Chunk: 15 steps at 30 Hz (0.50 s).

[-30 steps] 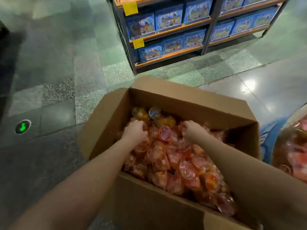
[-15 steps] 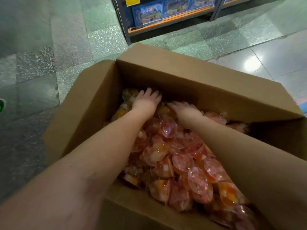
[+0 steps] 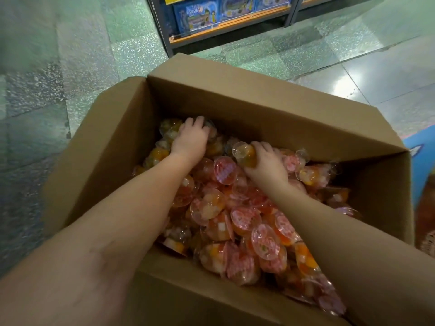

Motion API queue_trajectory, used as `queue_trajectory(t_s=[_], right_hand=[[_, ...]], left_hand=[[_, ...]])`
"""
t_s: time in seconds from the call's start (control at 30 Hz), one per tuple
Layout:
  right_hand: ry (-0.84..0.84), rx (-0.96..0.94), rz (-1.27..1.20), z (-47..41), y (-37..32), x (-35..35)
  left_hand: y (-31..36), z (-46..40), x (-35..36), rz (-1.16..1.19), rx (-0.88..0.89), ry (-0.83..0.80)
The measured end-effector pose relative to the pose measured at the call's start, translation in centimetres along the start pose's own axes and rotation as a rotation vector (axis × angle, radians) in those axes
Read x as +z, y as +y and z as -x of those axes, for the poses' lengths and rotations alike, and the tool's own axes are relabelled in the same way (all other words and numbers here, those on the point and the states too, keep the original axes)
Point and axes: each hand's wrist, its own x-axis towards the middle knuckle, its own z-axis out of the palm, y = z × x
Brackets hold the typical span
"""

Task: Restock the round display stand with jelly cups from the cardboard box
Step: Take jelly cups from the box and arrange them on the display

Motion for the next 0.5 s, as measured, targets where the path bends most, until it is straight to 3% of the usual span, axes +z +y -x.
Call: queue_trajectory(t_s=[0.13,0.2,0.27,0.5], right_hand=[[0.037,0.097,-0.282,4.3,0.9,-1.6],[0.046,0.109,-0.438,7.2,0.8,-2.7],[0.027,0.115,-0.530,9.9,0.3,-3.5],[-0.077,0.145,-0.462,13.0,-0.2,-3.4]], left_hand=[[0.2,3.9,-2.8,0.502,-0.156,0.274],[1.0,7.3,-4.7,0.775,-0.283,0.318],[2.1,10.5,-5.4,0.893,-0.368,0.238],[2.3,11.3,-3.0,0.744,-0.655,-0.148]])
